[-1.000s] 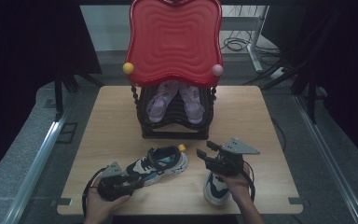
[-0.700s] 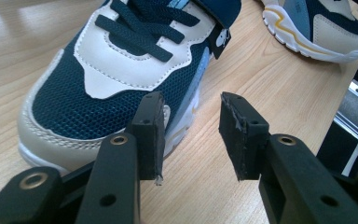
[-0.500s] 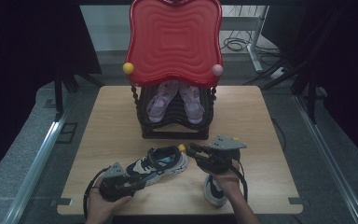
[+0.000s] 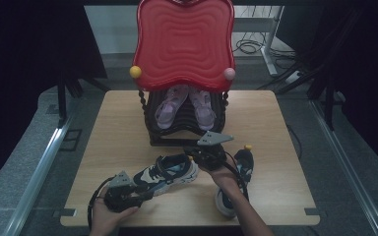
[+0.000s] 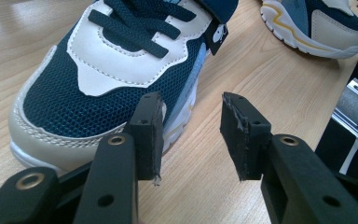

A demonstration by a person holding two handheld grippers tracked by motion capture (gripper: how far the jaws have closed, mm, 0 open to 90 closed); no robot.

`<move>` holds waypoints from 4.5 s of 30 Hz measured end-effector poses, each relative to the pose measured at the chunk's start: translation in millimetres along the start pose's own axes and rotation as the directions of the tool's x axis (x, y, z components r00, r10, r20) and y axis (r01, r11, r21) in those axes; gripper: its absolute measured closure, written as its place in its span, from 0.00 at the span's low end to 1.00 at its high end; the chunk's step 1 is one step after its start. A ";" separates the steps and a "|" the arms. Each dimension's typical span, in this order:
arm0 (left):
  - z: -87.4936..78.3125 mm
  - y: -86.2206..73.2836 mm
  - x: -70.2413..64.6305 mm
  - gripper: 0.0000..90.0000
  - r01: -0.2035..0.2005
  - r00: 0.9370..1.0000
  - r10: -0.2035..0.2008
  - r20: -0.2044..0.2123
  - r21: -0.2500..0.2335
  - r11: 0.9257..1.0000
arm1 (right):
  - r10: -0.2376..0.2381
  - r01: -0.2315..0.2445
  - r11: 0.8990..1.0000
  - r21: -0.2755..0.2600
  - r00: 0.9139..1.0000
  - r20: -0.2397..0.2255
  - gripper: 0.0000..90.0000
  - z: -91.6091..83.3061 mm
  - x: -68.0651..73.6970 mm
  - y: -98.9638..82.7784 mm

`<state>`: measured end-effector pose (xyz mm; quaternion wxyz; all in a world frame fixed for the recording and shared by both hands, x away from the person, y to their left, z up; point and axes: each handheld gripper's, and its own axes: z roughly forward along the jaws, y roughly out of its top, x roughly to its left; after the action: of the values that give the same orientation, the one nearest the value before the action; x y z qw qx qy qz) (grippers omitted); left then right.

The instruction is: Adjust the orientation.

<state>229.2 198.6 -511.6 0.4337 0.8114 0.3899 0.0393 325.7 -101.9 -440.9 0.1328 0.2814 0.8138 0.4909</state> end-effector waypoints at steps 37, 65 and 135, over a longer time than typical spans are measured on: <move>-21.0 3.7 6.9 0.47 0.021 1.000 -0.021 0.011 -0.042 0.999 | -0.078 0.084 0.976 0.201 0.996 -0.037 1.00 23.3 -5.1 -7.5; -30.4 3.7 11.3 0.48 0.037 0.999 -0.039 -0.025 -0.093 0.995 | -0.136 0.154 0.967 0.204 0.986 -0.098 1.00 -26.9 45.9 -50.0; -59.3 0.1 32.6 0.48 0.138 0.989 -0.145 -0.033 -0.162 0.977 | -0.180 0.260 0.951 0.170 0.907 -0.381 1.00 8.4 108.3 -63.9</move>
<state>228.0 260.2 -483.7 0.4898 0.7434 0.4518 0.0574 221.6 -55.1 -494.3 0.0046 0.1053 0.8994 0.4243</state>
